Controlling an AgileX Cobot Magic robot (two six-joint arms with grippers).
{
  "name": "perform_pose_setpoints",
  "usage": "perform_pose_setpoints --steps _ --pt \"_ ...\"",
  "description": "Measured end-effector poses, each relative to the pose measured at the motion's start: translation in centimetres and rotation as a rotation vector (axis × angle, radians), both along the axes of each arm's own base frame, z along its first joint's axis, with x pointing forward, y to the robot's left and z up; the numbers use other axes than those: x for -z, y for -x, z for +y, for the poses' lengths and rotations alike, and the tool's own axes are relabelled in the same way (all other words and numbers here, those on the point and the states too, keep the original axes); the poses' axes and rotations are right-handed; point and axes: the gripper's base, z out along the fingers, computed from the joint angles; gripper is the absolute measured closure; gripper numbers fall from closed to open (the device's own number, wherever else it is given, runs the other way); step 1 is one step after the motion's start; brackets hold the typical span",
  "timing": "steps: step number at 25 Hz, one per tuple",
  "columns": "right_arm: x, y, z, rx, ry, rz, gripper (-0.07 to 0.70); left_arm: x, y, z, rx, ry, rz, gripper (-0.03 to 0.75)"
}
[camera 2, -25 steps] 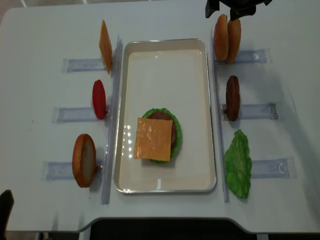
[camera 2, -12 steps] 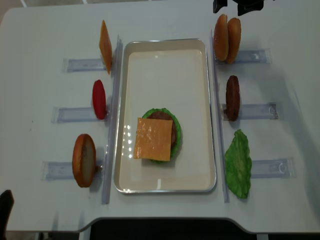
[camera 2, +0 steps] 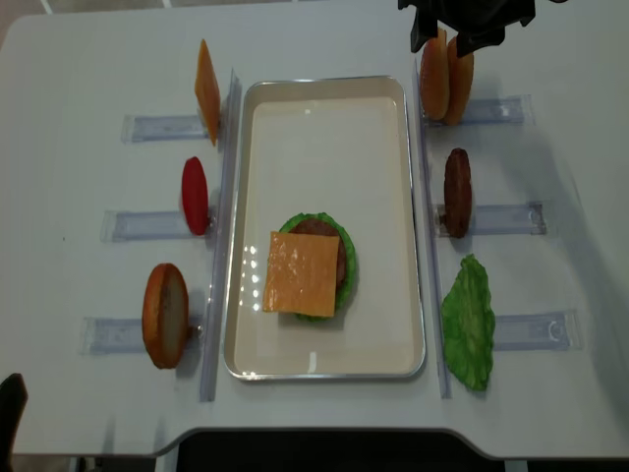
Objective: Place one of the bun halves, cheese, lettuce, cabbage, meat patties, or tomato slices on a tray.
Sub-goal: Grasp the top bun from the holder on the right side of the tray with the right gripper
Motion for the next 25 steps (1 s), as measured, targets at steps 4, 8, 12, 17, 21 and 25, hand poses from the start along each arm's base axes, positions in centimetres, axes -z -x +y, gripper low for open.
perform_pose_setpoints --steps 4,8,12,17,21,25 --pt "0.6 -0.3 0.1 -0.004 -0.005 -0.001 0.163 0.0 0.0 0.0 0.000 0.000 0.000 0.181" --pt "1.3 -0.6 0.2 -0.012 0.001 0.005 0.163 0.0 0.0 0.0 0.000 0.000 0.000 0.181" --pt "2.3 -0.8 0.3 -0.019 0.008 0.019 0.163 0.0 0.0 0.0 0.000 0.000 0.000 0.181" --pt "2.7 -1.0 0.4 -0.019 0.003 0.018 0.163 0.0 0.0 0.0 0.000 0.000 0.000 0.181" --pt "2.7 -1.1 0.4 -0.022 0.008 0.009 0.173 0.0 0.0 0.0 0.000 0.000 0.000 0.181" --pt "2.7 -1.1 0.4 -0.025 0.013 0.004 0.199 0.0 0.0 0.0 0.000 0.000 0.000 0.181"
